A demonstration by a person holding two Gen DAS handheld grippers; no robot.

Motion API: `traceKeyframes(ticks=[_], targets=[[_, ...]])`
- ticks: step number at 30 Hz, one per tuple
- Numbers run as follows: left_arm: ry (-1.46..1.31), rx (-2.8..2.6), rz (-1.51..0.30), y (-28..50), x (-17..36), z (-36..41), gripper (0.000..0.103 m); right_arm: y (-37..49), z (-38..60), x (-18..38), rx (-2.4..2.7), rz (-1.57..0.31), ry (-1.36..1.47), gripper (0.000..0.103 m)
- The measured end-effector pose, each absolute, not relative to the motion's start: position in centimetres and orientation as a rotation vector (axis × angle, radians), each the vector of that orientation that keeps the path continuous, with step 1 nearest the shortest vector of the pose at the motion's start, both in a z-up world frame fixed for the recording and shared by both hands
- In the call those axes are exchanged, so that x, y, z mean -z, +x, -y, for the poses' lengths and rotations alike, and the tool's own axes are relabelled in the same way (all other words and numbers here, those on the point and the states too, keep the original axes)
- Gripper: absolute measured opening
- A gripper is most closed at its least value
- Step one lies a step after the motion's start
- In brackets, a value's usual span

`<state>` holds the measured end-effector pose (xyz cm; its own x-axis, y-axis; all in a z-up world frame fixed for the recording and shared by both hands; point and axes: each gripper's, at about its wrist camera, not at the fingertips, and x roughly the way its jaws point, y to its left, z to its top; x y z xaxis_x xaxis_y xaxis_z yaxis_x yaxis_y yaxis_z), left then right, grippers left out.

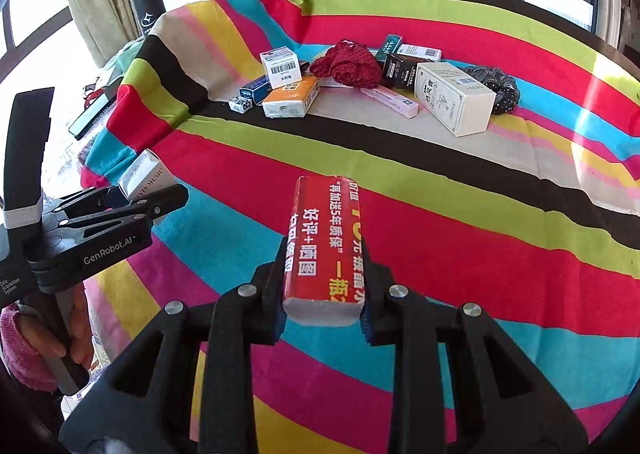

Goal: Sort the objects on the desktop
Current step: 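Carry both held boxes with both tools toward the bin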

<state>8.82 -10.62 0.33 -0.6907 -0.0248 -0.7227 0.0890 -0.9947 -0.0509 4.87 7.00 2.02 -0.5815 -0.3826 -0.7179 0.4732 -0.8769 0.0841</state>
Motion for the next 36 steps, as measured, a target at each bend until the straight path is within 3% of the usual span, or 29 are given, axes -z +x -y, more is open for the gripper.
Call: traceKeyframes(ticks=[21, 36], targets=[[1.019, 2.629, -0.301, 20.1, -0.3, 25.4, 0.047, 11.2, 7.4, -1.0, 2.180, -0.521, 0.934, 0.031], [0.979, 2.245, -0.490, 30.8, 3.9, 38.3, 0.047, 23.3, 21.1, 1.6, 1.717, -0.750, 0.757, 0.031]])
